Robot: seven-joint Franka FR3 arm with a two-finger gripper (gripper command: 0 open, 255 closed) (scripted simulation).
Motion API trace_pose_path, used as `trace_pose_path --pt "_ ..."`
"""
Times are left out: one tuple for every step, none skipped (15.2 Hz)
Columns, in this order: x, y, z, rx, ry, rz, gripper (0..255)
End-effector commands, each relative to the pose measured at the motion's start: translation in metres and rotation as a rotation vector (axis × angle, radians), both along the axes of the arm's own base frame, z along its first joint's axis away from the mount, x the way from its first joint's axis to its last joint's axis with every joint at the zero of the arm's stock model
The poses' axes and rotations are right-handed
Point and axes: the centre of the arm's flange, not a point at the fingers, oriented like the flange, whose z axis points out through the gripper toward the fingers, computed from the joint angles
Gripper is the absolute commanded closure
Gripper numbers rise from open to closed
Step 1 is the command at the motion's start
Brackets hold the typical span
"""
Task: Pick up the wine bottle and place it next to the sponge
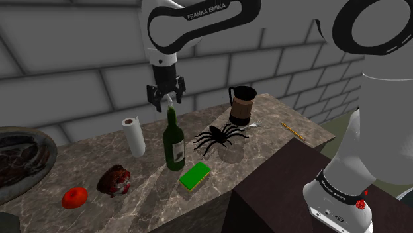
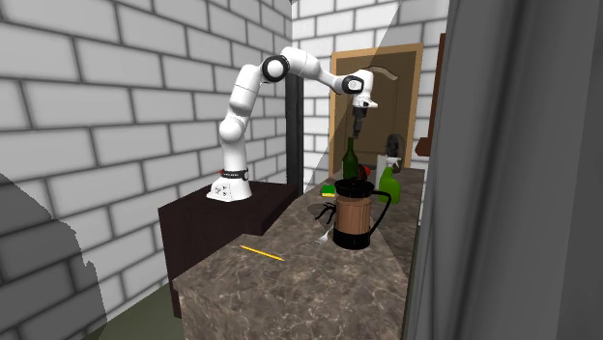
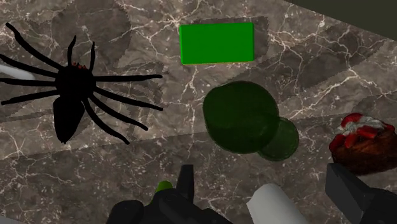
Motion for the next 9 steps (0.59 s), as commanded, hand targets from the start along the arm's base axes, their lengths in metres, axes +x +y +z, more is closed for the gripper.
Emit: trace_pose_path --pt "0.003 0.001 0.023 -0.001 0.001 0.0 0" --pt "0.004 0.0 0.033 -0.001 0.001 0.0 0" --pt "0.004 0.0 0.033 -0.001 0.001 0.0 0" --pt "0.004 0.0 0.033 -0.001 0.001 0.0 0" --pt "0.004 0.0 0.033 -0.001 0.001 0.0 0" --pt "0.004 0.0 0.033 -0.001 0.001 0.0 0" --pt "0.004 0.0 0.033 -0.001 0.001 0.0 0" --pt "0.004 0.0 0.033 -0.001 0.001 0.0 0" --pt "0.004 0.0 0.033 -0.001 0.001 0.0 0"
